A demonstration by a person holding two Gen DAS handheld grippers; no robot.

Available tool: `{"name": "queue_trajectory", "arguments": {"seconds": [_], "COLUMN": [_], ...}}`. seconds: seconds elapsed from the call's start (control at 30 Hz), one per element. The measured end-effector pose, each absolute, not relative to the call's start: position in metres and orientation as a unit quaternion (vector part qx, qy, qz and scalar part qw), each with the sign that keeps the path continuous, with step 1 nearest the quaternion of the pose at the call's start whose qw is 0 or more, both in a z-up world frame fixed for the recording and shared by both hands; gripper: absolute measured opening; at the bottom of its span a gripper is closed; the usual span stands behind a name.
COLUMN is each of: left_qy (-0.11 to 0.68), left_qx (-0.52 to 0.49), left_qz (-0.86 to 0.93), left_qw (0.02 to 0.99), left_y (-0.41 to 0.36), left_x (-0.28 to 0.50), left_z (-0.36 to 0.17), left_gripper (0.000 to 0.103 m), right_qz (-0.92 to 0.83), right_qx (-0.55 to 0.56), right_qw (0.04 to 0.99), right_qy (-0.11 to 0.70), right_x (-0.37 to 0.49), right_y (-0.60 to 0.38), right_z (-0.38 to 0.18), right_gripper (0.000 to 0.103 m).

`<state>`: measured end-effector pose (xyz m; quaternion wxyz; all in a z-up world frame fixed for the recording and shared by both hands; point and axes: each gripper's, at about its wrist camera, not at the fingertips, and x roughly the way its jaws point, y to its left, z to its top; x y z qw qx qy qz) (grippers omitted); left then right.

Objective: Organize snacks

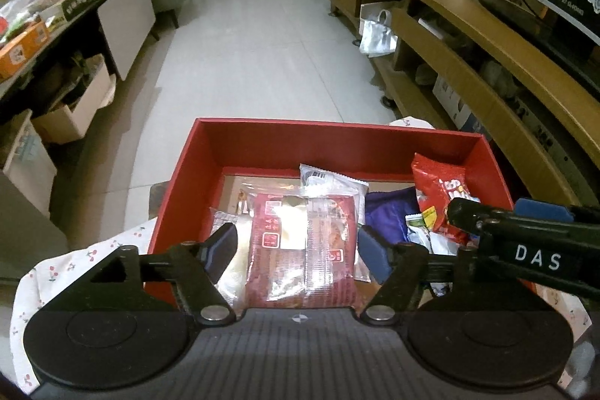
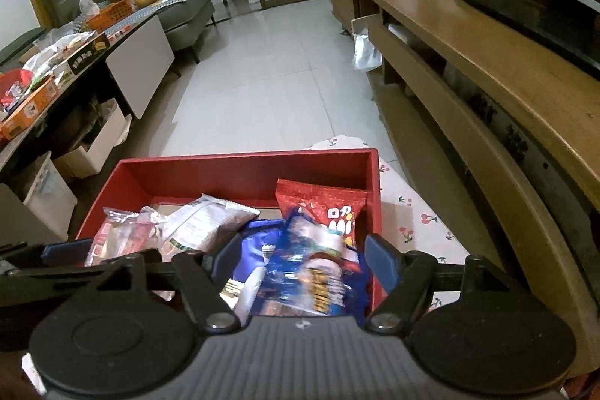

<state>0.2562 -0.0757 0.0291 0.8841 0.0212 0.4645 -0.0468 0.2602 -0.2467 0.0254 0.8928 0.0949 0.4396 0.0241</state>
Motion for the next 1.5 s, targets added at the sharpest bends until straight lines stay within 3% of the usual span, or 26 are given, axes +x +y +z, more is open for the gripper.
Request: {"name": "queue_trajectory", "arguments": {"seconds": [0.67,1.13,1.5], "left_qy": [0.448,0.441,0.441], "left_qx": [0.003,0.053,0.043], "left_qz": [-0.055,-0.026,-0.024], "left_qw": [0.892,0.896,0.896], "left_y": [-0.072,-0.071,-0.067], "left_x": [0.239,0.195,0.159], "left_z": [0.054,0.059,0.06], "left_gripper": [0.085,0.09,0.103], "right_qz": [0.003,0.006,0.019], "right_qx": [0.111,0.098,0.106], "right_qw": [0.894,0.89,0.895], "right_qy": [0.434,0.445,0.434], "right_x": [0.237,0.189,0.141], "right_y": [-0.26,-0.253,-0.245], "right_z": [0.04,0.051,0.065], "right_gripper": [0.078,0.078,0.078]}}
